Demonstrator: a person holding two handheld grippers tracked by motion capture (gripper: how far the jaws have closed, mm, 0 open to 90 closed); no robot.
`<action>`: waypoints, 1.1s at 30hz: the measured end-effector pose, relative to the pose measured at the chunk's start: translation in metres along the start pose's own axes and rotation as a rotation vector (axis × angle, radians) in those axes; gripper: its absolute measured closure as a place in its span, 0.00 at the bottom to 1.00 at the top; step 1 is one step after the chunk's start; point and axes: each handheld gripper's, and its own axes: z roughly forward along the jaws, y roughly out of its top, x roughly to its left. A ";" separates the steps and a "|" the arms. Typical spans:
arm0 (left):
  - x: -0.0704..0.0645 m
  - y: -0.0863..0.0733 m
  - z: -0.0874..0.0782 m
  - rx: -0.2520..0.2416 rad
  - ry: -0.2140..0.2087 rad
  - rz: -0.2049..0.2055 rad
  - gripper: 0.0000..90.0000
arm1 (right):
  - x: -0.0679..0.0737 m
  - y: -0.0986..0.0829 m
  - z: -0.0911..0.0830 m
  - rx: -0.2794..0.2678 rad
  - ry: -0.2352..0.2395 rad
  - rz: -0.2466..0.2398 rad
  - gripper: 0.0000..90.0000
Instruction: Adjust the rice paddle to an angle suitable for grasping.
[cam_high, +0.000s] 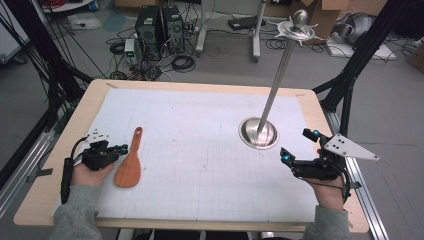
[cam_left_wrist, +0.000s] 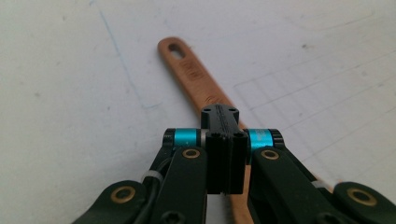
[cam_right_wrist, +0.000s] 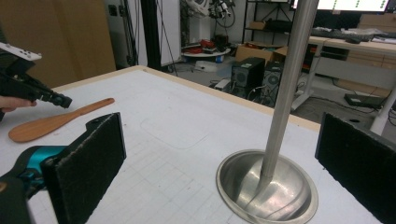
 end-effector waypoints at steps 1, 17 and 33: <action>-0.003 0.002 -0.001 -0.008 -0.006 0.003 0.99 | 0.000 0.000 0.000 0.003 0.001 0.003 0.00; -0.053 0.006 0.019 0.047 -0.103 0.109 0.99 | -0.004 -0.001 0.000 -0.002 -0.007 0.006 0.00; -0.061 -0.001 0.027 0.144 -0.102 0.139 0.99 | -0.002 -0.001 0.004 -0.012 0.010 -0.007 0.05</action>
